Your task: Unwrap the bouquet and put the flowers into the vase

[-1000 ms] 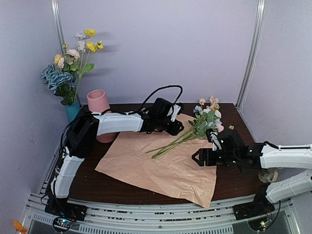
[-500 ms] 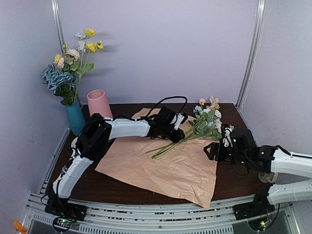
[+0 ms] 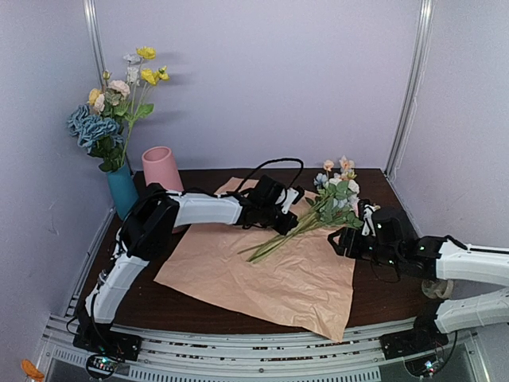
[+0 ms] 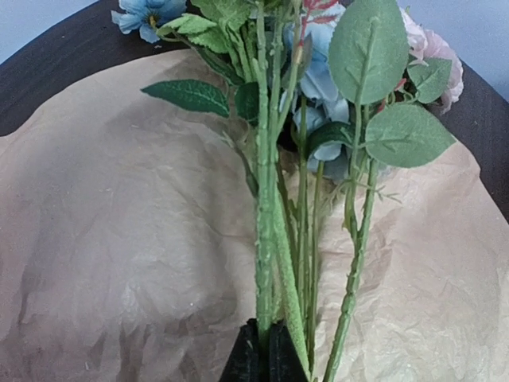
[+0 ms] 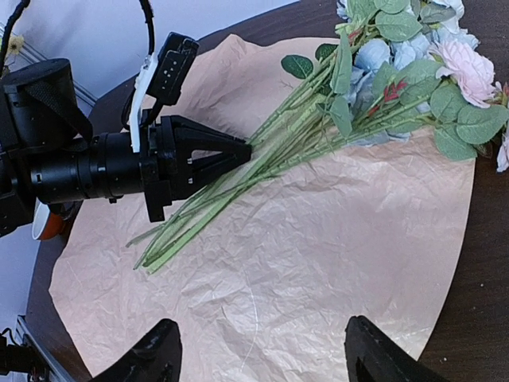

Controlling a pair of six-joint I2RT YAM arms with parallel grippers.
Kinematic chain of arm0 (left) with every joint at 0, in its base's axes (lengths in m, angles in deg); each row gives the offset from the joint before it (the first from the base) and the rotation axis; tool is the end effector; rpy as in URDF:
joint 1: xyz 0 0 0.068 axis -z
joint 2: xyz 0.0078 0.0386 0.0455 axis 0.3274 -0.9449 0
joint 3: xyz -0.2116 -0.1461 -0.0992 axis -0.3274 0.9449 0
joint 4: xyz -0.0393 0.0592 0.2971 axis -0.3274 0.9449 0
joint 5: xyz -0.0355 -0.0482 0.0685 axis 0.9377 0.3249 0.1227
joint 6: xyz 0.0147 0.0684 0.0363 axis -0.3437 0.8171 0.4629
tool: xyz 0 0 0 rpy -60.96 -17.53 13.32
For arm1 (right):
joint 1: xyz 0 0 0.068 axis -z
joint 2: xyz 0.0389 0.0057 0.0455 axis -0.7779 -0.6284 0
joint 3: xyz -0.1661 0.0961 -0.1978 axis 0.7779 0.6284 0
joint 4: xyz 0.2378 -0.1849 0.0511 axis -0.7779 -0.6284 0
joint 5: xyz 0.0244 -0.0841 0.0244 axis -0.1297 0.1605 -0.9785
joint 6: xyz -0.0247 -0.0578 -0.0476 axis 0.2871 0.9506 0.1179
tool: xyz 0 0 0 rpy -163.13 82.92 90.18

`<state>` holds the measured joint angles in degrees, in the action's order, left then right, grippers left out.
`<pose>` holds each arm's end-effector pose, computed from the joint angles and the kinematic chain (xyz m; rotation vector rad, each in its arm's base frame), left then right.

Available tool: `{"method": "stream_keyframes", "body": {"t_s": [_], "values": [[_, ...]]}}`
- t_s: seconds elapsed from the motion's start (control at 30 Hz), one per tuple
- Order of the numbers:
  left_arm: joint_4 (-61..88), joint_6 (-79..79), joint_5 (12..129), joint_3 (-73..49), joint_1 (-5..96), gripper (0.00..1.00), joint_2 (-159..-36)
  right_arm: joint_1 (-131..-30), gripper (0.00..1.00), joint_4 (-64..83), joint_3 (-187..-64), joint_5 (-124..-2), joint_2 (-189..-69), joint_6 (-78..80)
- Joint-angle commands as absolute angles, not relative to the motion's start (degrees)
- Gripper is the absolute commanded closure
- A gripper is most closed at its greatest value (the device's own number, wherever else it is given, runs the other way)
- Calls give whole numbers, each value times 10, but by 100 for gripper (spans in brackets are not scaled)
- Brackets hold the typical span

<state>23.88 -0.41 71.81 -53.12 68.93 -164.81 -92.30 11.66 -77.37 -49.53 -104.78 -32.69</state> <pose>0.3952 -0.4855 0.0933 0.8441 2.1906 -0.7525 0.2176 0.1818 0.1820 0.0490 2.1440 0.7681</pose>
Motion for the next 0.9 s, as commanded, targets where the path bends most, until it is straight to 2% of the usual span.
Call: {"method": "stream_keyframes", "body": {"t_s": [0.0,0.23,0.4,0.53,0.8,0.87], "values": [[161,-35,706,-463,690,100,-1544,-914,29,203,-808,-518,-1085,-355],[93,-69,712,-366,690,100,-1447,-905,33,284,-883,-569,-1187,-378],[85,-75,722,-337,689,100,-1423,-893,34,343,-913,-621,-1251,-412],[87,-80,723,-325,689,93,-1433,-880,36,370,-933,-654,-1286,-426],[98,-81,714,-330,690,90,-1498,-869,36,363,-914,-662,-1288,-424],[104,-82,715,-335,689,84,-1515,-867,37,363,-905,-661,-1286,-424]]}}
